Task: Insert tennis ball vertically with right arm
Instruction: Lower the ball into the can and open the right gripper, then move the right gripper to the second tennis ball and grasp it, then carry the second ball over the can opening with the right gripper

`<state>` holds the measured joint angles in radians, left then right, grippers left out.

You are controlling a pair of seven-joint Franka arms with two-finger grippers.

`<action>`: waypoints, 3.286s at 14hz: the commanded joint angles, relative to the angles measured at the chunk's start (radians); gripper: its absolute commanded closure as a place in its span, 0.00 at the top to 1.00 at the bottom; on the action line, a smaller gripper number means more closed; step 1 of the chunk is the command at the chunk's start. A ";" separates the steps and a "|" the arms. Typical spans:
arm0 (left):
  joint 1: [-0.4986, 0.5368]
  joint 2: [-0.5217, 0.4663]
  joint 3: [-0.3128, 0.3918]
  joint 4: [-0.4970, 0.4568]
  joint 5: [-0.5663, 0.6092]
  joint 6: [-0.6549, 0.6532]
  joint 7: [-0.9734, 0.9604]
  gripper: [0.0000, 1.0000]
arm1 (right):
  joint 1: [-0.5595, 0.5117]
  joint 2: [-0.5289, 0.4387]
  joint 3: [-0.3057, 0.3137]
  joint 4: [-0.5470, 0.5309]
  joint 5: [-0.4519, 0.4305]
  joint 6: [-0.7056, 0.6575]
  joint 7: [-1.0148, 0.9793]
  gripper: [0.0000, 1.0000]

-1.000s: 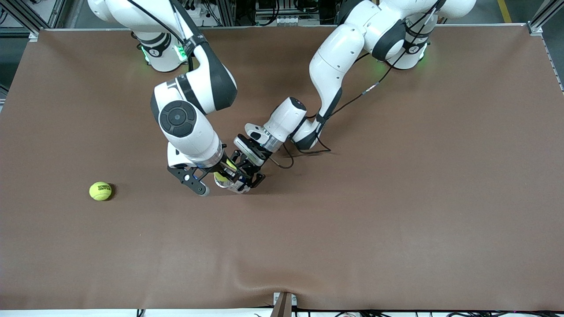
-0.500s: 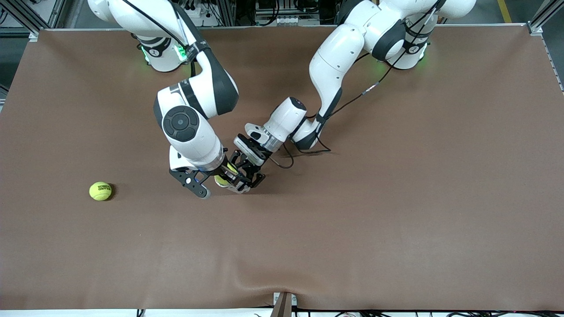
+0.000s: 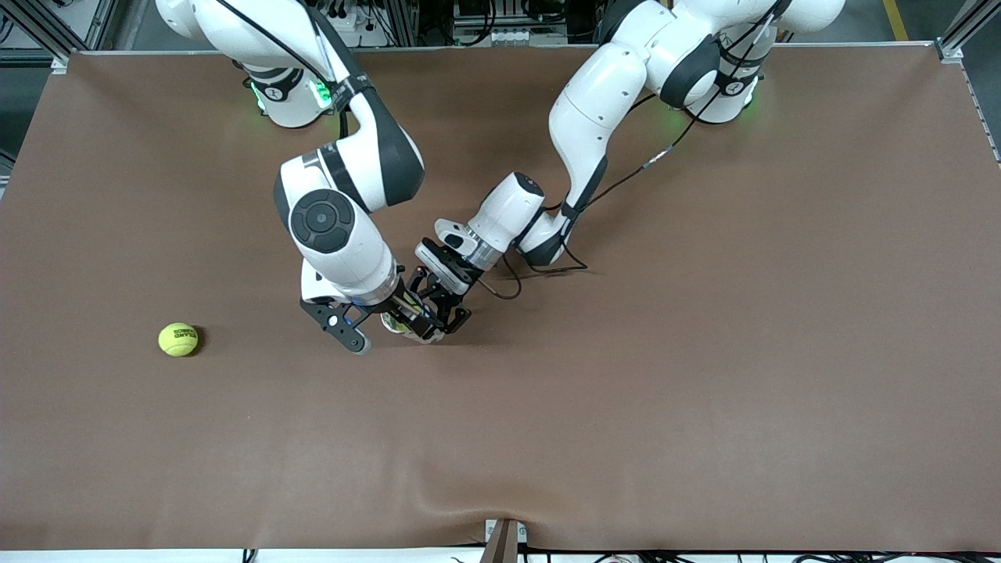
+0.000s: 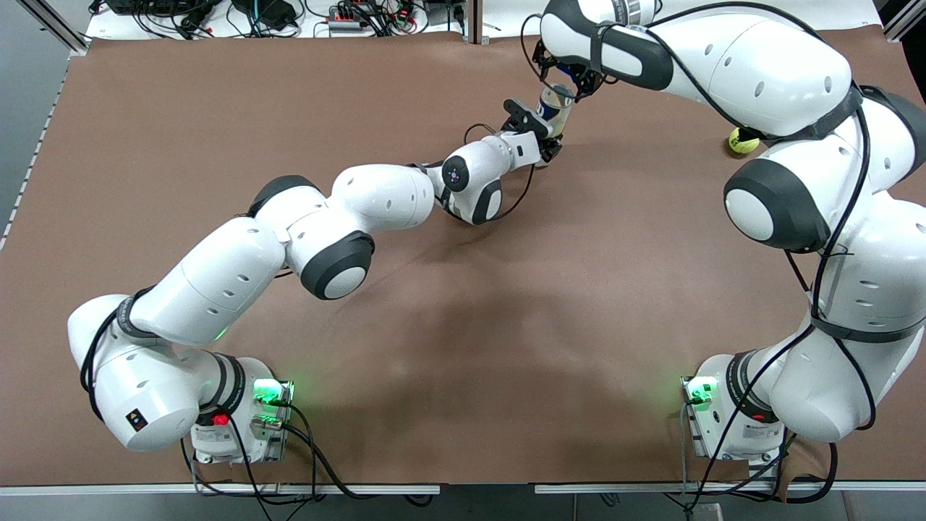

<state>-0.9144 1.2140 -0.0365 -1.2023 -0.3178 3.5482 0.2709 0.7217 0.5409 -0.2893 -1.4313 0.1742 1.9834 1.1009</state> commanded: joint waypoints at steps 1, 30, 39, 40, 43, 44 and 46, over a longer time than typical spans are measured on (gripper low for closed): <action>-0.006 0.013 0.004 0.013 -0.015 0.006 -0.004 0.68 | -0.051 -0.025 -0.004 0.032 0.022 -0.061 -0.030 1.00; -0.006 0.010 0.004 0.015 -0.017 0.006 -0.004 0.77 | -0.692 0.105 -0.001 -0.314 -0.147 0.273 -1.285 1.00; -0.004 0.006 0.004 0.015 -0.018 0.006 -0.004 0.78 | -0.686 0.111 0.002 -0.314 -0.107 0.288 -1.271 0.15; -0.004 0.006 0.003 0.015 -0.017 0.006 -0.004 0.79 | -0.683 0.108 0.001 -0.311 -0.107 0.278 -1.271 0.05; -0.004 0.006 0.004 0.015 -0.017 0.006 -0.004 0.80 | -0.677 0.042 0.001 -0.255 -0.104 0.145 -1.268 0.00; -0.004 0.006 0.004 0.015 -0.017 0.006 -0.004 0.80 | -0.676 0.025 0.002 -0.194 -0.104 0.032 -1.257 0.00; -0.004 0.006 0.004 0.015 -0.017 0.006 -0.004 0.80 | -0.651 -0.002 0.004 -0.070 -0.104 -0.168 -1.189 0.00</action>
<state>-0.9138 1.2144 -0.0362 -1.2021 -0.3179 3.5482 0.2709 0.0547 0.5956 -0.2950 -1.5970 0.0608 1.9783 -0.1441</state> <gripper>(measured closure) 0.203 0.344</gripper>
